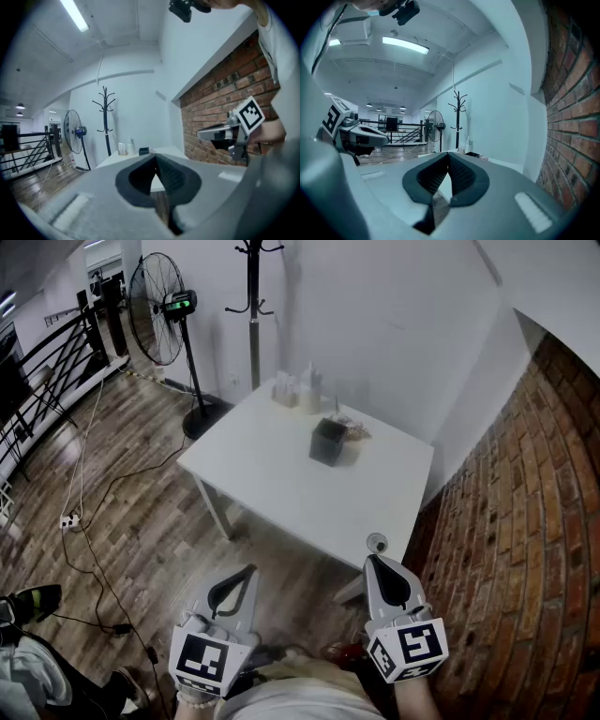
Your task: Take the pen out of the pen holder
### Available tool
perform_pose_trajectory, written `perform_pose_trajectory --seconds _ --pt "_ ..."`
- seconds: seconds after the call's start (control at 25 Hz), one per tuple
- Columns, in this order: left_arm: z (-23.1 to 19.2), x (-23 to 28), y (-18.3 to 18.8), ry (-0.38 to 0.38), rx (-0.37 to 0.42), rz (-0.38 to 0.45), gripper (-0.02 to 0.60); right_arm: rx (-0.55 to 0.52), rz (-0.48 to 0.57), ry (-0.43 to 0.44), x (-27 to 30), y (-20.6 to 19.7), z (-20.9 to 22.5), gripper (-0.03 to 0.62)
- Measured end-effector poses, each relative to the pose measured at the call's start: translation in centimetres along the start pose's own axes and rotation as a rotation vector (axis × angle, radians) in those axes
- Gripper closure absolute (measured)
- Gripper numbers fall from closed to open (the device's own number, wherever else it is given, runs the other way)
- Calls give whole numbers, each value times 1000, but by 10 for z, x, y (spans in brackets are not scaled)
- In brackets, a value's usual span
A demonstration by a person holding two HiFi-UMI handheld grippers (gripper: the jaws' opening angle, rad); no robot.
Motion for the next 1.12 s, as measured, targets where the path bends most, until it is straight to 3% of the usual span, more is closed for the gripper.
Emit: perform_pose_trajectory --seconds 0.44,0.56,0.92,1.12 --pt "1 -1 3 7 11 2 589 9 10 9 1 -1 -1 591" --pt "0 -1 4 4 44 23 589 31 22 3 0 -2 0 591" --pt "5 2 4 6 16 0 589 62 70 27 0 0 3 585" --pt "3 2 5 2 16 1 589 65 73 45 3 1 0 519"
Point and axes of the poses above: the fingertips, and each gripper's own axes: x forward along the fingers, z to its right, y out of its top, the point moved 9 cm from there along -x, backward along the fingers, and after that the axes turned 10 degrees about y, right-handed, at the moved point
